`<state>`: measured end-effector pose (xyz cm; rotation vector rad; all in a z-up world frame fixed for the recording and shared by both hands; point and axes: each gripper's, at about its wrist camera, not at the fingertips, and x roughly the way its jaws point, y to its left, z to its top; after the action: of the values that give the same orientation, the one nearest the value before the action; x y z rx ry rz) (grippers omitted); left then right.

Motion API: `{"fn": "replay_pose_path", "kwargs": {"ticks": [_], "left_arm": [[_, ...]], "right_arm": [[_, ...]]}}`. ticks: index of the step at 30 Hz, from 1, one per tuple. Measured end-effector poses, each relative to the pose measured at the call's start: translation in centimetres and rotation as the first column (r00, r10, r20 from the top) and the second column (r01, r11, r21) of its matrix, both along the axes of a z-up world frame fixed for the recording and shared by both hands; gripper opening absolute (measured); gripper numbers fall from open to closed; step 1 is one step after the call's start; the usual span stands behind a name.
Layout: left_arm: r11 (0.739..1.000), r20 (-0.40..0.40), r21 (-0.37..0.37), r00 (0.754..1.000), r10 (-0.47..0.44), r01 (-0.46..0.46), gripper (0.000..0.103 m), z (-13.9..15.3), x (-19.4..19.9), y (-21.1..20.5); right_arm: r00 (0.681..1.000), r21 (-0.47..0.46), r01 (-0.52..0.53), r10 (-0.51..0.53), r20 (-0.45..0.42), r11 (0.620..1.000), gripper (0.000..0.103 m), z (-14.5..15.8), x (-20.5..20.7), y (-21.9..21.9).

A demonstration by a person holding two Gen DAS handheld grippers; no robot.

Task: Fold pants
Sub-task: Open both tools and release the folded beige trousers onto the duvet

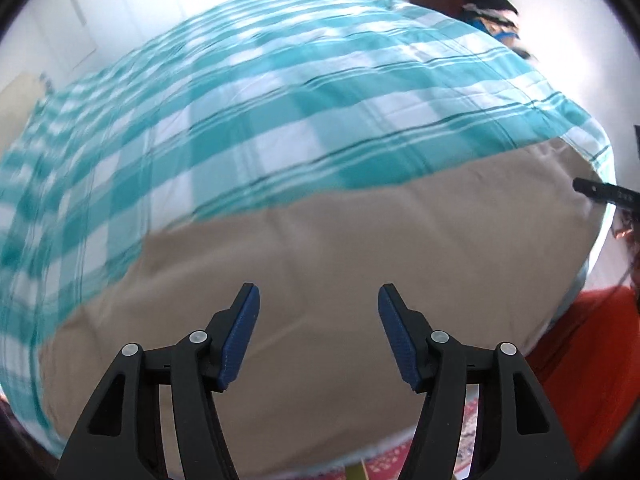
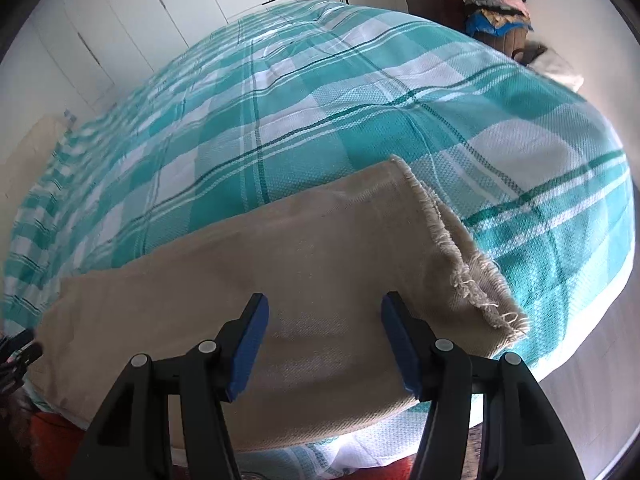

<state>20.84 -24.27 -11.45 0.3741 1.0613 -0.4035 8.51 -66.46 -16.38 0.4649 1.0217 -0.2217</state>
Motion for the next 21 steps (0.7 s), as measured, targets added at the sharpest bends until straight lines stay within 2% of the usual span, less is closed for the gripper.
{"fn": "replay_pose_path", "kwargs": {"ticks": [3, 7, 11, 14, 18, 21], "left_arm": [[0.999, -0.009, -0.007, 0.999, -0.040, 0.040, 0.064, -0.6, 0.7, -2.9], [0.997, -0.017, 0.011, 0.997, -0.079, 0.079, 0.064, -2.5, 0.6, -5.6], [0.985, -0.035, 0.047, 0.986, -0.165, 0.167, 0.062, -5.4, -3.0, -8.1], [0.971, 0.047, 0.115, 0.976, -0.215, 0.208, 0.061, -6.7, -6.7, -8.6], [0.978, 0.037, 0.066, 0.979, -0.198, 0.196, 0.060, -6.4, -8.4, -7.7], [0.960, 0.030, 0.048, 0.960, -0.279, 0.278, 0.061, -5.3, -9.7, -7.8]], "right_arm": [[1.000, 0.037, 0.007, -0.008, 0.009, 0.999, 0.059, -0.3, -0.3, -0.6], [1.000, 0.011, -0.012, 0.013, -0.009, 1.000, 0.059, -0.3, -0.2, -0.2], [1.000, 0.008, -0.016, 0.017, -0.010, 1.000, 0.059, -0.4, -0.2, -0.2], [1.000, 0.043, -0.004, 0.003, 0.006, 0.999, 0.059, -0.5, -0.4, -0.7], [1.000, 0.076, 0.007, -0.008, 0.018, 0.997, 0.059, -0.6, -0.7, -1.1], [1.000, 0.078, 0.008, -0.010, 0.016, 0.997, 0.059, -0.6, -0.7, -1.0]]}}
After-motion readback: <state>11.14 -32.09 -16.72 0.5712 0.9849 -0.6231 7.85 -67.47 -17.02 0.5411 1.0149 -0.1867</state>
